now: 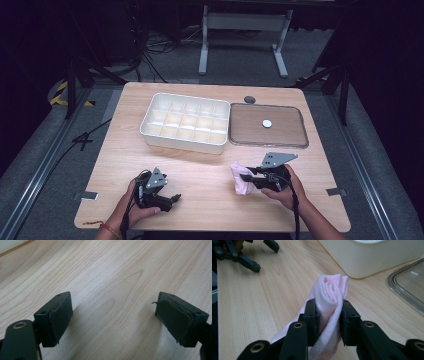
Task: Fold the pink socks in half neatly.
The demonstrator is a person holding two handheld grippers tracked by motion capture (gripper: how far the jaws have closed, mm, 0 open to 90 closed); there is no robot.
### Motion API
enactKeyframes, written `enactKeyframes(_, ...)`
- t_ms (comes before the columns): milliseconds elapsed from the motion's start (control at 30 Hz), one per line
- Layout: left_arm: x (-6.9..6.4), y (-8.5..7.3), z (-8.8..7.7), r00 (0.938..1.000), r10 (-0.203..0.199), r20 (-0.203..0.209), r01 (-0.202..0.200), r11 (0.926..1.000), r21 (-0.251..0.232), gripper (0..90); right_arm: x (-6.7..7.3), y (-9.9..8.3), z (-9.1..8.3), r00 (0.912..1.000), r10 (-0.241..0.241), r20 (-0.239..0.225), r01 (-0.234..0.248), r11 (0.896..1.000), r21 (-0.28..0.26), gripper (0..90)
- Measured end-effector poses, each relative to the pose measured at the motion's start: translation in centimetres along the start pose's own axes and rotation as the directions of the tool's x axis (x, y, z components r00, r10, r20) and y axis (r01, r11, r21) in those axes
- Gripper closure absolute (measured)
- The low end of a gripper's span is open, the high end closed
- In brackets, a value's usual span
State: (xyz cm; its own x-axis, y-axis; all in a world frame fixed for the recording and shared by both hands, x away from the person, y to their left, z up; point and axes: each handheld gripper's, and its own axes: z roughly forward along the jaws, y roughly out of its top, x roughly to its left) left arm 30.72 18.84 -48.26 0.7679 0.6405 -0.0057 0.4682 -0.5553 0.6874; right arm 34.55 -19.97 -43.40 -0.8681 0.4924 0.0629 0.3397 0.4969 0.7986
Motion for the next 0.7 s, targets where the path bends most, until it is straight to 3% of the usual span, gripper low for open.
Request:
enactKeyframes(300,-0.1,-0.1,0.0,0.9999,-0.010,0.001,0.010,0.9999,-0.004,14.8,0.0,0.5,-0.5,0.9994,-0.020,0.026,0.021,0.999,-0.030,70.8)
enactKeyframes(700,0.0,-0.1,0.0,1.0000,-0.008,0.005,0.008,1.0000,-0.003,14.6,-0.7,1.0,-1.6,0.9968,-0.014,0.078,0.021,0.996,-0.086,70.9)
